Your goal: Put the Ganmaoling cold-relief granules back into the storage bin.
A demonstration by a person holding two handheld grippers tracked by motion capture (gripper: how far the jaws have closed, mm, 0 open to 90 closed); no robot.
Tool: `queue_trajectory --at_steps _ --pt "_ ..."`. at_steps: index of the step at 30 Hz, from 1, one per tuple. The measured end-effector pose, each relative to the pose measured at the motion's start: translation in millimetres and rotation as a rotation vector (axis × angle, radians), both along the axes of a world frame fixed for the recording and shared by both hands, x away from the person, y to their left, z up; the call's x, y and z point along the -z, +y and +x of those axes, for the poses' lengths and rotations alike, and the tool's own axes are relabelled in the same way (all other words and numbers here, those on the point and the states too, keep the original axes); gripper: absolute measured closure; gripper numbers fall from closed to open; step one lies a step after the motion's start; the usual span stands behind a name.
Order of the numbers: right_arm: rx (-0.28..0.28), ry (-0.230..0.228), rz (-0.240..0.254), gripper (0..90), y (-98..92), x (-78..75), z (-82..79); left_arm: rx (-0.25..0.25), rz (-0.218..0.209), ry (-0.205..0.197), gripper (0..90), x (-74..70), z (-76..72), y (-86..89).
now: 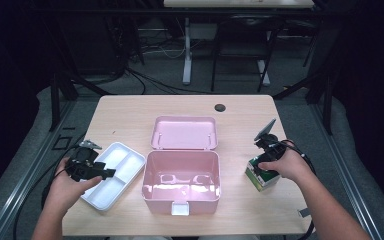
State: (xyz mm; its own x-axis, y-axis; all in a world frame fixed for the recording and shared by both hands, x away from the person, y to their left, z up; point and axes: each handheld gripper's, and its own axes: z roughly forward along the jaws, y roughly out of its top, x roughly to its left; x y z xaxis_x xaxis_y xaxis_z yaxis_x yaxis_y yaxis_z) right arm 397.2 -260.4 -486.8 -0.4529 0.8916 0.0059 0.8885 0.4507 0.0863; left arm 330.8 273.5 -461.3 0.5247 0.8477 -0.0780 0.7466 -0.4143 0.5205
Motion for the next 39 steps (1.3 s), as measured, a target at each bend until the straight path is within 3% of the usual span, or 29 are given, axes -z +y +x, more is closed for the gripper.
queue_trajectory --at_steps 25,30,31,33,36,38,39 --pt "-0.113 -0.038 -0.008 15.8 11.9 -28.6 -3.9 0.006 -0.001 0.008 49.8 2.2 0.9 0.0" --pt "-0.177 -0.035 -0.008 15.8 19.0 -39.1 -7.0 0.006 -0.002 0.002 49.8 2.1 0.9 0.9" --pt "-0.215 -0.045 -0.003 15.8 22.2 -43.9 -8.7 0.002 -0.004 -0.001 49.8 1.8 0.9 1.2" --pt "-0.230 -0.054 -0.011 15.8 24.4 -46.4 -10.0 -0.001 -0.008 0.000 49.8 1.7 0.9 1.8" --pt "-0.297 -0.053 0.003 15.8 28.9 -52.1 -12.0 0.003 -0.010 0.004 49.8 2.1 1.0 2.2" --pt "-0.326 -0.035 -0.030 15.8 32.9 -57.0 -13.3 0.002 -0.015 0.004 49.8 2.3 0.9 1.7" --pt "-0.352 -0.048 -0.020 15.9 35.5 -58.0 -14.6 0.005 -0.019 0.005 49.8 2.3 0.8 1.5"
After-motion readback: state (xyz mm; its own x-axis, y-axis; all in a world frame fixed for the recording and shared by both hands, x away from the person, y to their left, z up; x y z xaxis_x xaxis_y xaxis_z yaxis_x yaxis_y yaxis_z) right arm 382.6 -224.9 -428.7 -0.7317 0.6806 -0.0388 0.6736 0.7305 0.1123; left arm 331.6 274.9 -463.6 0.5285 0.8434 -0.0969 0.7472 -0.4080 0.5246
